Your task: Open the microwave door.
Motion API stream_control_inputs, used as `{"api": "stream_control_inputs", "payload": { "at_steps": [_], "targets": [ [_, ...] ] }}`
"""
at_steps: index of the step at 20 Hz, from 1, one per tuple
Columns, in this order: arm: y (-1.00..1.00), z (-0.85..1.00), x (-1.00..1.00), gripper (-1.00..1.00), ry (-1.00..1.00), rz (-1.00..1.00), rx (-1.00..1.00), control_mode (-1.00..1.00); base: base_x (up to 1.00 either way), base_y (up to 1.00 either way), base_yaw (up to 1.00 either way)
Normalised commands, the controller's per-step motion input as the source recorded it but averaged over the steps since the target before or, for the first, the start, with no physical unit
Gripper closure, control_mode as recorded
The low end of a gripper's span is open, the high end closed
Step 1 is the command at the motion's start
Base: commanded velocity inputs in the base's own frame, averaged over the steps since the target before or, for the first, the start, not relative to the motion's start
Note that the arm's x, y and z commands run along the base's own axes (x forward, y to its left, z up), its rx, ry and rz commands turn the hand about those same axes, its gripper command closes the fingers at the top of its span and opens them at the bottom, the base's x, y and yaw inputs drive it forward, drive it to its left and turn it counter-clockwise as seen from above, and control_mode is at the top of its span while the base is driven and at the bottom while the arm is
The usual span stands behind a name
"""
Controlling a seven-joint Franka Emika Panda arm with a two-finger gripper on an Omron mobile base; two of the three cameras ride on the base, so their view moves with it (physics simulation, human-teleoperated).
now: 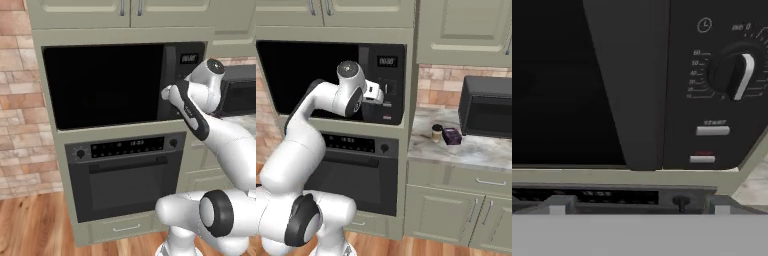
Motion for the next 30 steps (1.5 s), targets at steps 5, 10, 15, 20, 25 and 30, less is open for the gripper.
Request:
{"api": "stream_control_inputs", "payload": {
  "at_steps": [5,10,15,20,25,30],
  "targets": [
    [-0.01,0.00,0.74,-1.00,-0.04,0.00,0.00,-1.00,0.00,0.00,0.00],
    [0.10,0.00,0.54,-1.00,-0.06,0.00,-0.01,-1.00,0.00,0.00,0.00],
    [0.12,-0.10,0.54,-1.00,-0.05,-0.01,-0.03,-1.00,0.00,0.00,0.00],
    [0.00,-0.04,0.48,-1.00,-0.03,0.00,0.00,-1.00,0.00,0.00,0.00],
    [0.00,0.00,0.06,1.00,0.00,0.00,0.00,-1.00,0.00,0.00,0.00],
    [0.00,0.00,-0.30,1.00,-0.02,0.02,0.00,-1.00,0.00,0.00,0.00]
  ]
}}
